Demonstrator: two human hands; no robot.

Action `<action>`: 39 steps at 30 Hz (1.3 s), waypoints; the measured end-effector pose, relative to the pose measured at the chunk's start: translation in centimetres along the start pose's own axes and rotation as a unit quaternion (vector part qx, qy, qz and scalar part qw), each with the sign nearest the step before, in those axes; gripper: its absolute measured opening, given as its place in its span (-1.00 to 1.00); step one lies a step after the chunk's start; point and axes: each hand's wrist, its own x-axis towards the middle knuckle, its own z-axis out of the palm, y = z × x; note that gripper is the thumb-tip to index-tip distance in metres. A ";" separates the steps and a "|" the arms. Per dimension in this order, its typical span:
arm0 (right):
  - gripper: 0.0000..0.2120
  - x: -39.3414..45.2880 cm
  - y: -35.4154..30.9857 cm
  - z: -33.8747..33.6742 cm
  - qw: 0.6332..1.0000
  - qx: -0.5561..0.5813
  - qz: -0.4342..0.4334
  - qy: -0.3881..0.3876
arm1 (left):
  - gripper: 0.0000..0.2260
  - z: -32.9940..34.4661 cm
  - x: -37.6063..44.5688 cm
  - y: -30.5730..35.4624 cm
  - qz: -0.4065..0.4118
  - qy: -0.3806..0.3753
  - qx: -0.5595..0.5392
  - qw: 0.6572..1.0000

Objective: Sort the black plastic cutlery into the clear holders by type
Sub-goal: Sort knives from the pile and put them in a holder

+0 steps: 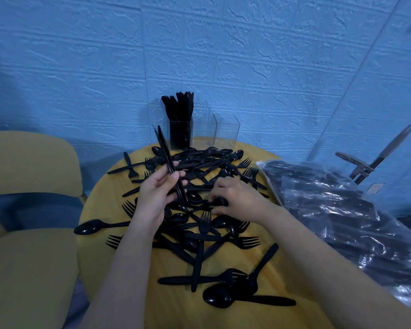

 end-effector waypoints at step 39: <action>-0.86 4.2 9.3 -2.8 0.949 0.074 0.306 -0.020 | -0.78 3.1 3.5 0.1 -0.033 -0.015 -0.032 0.999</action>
